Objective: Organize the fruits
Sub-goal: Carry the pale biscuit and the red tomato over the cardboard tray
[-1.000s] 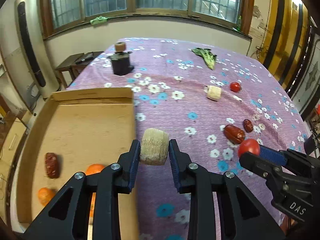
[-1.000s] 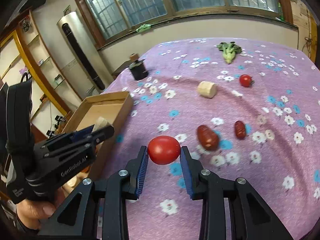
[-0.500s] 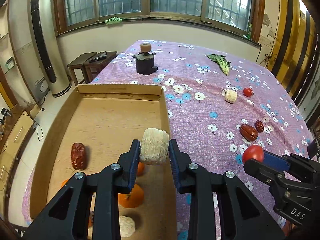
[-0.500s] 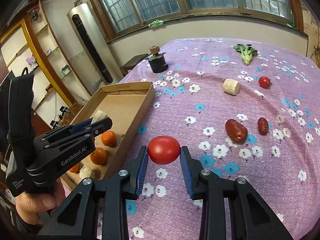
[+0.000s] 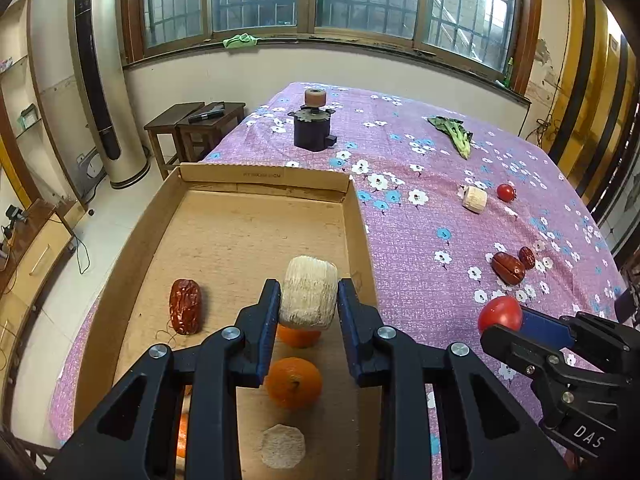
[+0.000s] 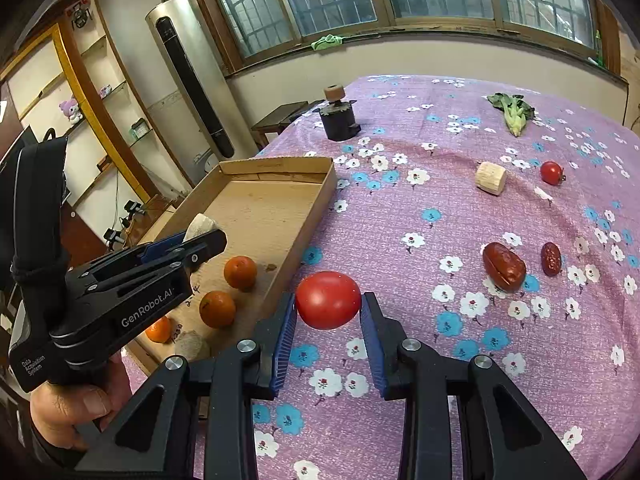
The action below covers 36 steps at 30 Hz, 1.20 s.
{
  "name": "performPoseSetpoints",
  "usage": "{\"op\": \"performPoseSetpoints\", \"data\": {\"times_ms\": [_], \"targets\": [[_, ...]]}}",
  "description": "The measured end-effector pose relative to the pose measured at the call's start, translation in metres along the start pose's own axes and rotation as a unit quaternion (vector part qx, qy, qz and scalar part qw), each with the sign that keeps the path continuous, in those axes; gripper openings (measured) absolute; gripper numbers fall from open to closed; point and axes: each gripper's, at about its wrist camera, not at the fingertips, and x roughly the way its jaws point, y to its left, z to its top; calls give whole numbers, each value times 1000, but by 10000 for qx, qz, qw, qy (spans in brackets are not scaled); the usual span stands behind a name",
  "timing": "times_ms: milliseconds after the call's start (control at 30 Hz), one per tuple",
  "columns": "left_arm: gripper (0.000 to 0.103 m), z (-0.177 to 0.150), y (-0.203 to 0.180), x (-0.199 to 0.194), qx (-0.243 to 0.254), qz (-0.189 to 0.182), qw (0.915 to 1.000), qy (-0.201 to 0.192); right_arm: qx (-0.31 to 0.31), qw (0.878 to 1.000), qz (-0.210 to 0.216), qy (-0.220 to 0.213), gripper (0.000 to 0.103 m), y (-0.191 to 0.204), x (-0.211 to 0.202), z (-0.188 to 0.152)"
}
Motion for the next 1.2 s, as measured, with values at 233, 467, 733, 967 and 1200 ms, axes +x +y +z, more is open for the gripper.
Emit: {"op": "performPoseSetpoints", "data": {"times_ms": [233, 467, 733, 967, 1200], "targets": [[27, -1, 10, 1, -86, 28, 10000, 1, -84, 10000, 35, 40, 33, 10, 5, 0], [27, -2, 20, 5, -187, 47, 9998, 50, -169, 9998, 82, 106, 33, 17, 13, 2], [27, -3, 34, 12, -345, 67, 9993, 128, -235, 9994, 142, 201, 33, 26, 23, 3], [27, 7, 57, 18, -591, -9, 9981, 188, -355, 9987, 228, 287, 33, 38, 39, 10], [27, 25, 86, 30, -838, 95, 9960, 282, -559, 9971, 425, 277, 33, 60, 63, 35]]}}
